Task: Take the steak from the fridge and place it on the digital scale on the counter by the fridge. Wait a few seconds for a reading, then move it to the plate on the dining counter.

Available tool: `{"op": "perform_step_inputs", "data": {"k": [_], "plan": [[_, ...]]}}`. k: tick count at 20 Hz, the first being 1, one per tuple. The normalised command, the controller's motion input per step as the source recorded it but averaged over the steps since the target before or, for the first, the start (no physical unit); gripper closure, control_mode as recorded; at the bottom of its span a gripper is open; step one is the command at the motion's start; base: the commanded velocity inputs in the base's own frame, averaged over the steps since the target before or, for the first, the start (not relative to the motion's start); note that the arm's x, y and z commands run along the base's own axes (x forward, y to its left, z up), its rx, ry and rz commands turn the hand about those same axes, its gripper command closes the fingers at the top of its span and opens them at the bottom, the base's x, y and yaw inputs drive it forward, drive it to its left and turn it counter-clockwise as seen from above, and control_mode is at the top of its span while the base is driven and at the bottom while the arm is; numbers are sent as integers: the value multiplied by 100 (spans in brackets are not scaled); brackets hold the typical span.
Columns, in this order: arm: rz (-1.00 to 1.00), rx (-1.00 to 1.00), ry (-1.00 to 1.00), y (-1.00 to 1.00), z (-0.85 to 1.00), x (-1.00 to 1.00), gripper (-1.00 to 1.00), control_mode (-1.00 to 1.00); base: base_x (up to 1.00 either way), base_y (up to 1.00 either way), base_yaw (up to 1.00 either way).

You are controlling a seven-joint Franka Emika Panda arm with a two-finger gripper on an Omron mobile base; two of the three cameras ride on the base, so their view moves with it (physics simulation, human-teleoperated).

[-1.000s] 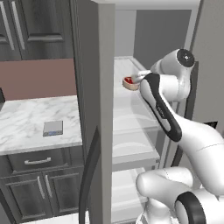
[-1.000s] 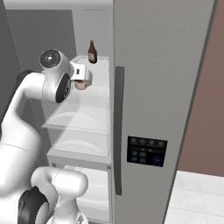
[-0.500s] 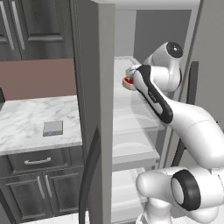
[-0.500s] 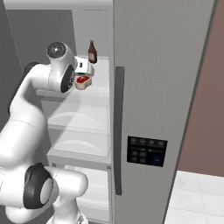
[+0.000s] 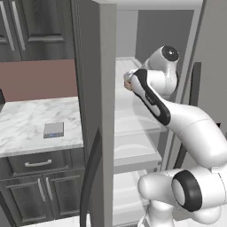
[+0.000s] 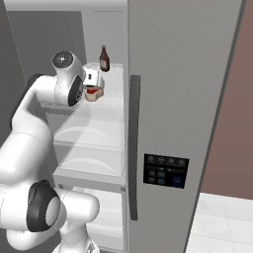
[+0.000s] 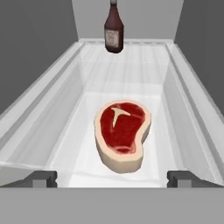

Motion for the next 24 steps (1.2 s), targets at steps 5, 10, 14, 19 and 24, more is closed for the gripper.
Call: {"op": "perform_step_inputs", "data": {"k": [5,10,14,19,24], "plan": [[0,0,0,0,-43,0,-100,-100,0,0,0],[0,0,0,0,-28,17,-100,-100,0,0,0],[0,0,0,0,-11,34,-100,-100,0,0,0],[0,0,0,0,-1,38,-100,-100,0,0,0],[0,0,0,0,-4,31,-100,-100,0,0,0]]}}
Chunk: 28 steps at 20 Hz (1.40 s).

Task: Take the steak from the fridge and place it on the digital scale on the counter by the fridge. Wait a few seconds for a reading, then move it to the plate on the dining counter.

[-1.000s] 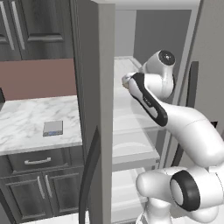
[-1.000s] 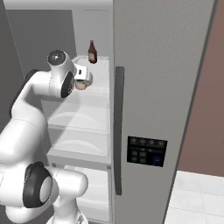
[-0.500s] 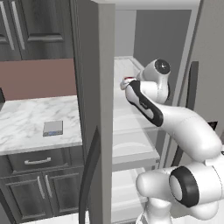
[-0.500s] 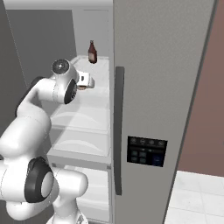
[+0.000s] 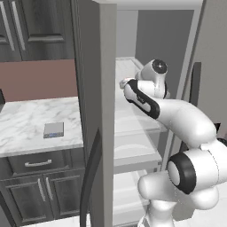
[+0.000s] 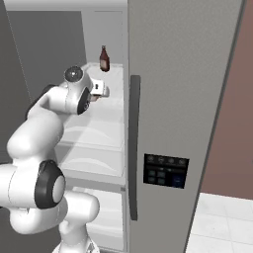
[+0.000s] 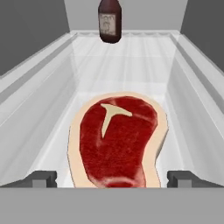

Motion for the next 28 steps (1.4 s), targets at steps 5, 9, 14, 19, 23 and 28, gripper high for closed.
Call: {"op": "perform_step_inputs", "data": {"k": [5,9,14,19,23,28], "plan": [[0,0,1,0,-9,18,-100,-100,0,0,0],[0,0,2,0,-21,8,-100,-100,0,0,0],[0,0,1,0,-26,13,-100,-100,0,0,0],[0,0,4,11,-28,20,100,-100,0,0,0],[0,0,5,16,-24,10,100,-100,0,0,0],[0,0,-3,3,-3,-32,100,-100,0,0,0]]}}
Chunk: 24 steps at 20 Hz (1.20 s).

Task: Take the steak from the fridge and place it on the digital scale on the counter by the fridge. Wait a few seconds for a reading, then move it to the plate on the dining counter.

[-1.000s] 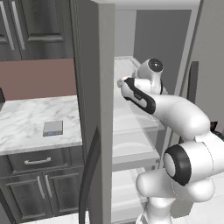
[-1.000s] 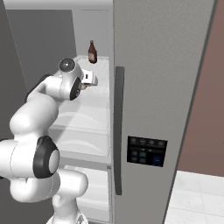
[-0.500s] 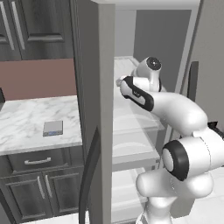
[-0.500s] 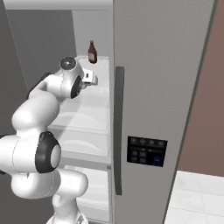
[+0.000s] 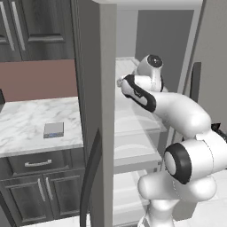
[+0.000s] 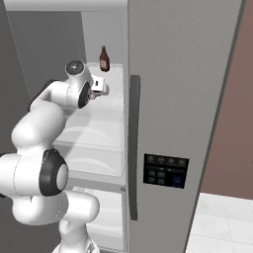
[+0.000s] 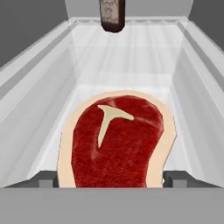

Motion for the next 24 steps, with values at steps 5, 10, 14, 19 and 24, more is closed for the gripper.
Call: {"op": "perform_step_inputs", "data": {"k": [5,10,14,19,24], "plan": [[0,0,-19,0,11,-96,100,-100,0,0,0],[0,0,-23,-4,29,-100,100,-100,0,0,0],[-1,2,-3,-18,56,-100,100,-100,0,0,0],[-5,2,12,-19,63,-100,100,-100,0,0,0],[-4,0,22,-13,19,-100,100,-100,0,0,0]]}}
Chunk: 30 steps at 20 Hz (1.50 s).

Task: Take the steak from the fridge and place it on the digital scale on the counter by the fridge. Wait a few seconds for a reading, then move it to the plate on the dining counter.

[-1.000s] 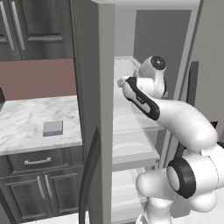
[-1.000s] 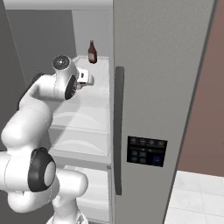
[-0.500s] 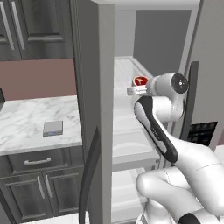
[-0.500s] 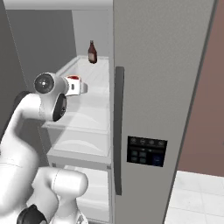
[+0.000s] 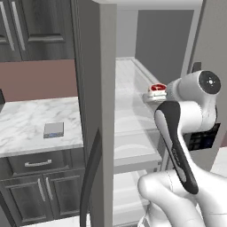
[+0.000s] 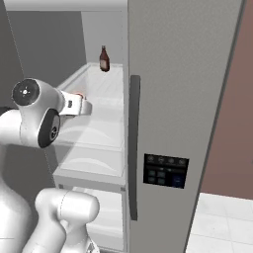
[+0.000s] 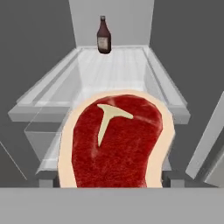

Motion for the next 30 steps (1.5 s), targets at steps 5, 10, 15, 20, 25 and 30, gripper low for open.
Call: {"op": "perform_step_inputs", "data": {"k": [5,10,15,20,25,30], "plan": [[-1,0,22,-2,-13,-99,100,-100,0,0,0],[0,0,5,0,-49,-87,100,-100,0,0,0],[0,0,1,0,-54,-33,100,-100,0,0,0],[0,0,1,0,-13,-13,100,100,-50,0,0],[0,0,0,0,0,0,100,100,-100,0,-1],[0,0,0,0,0,0,100,100,-100,16,-5]]}}
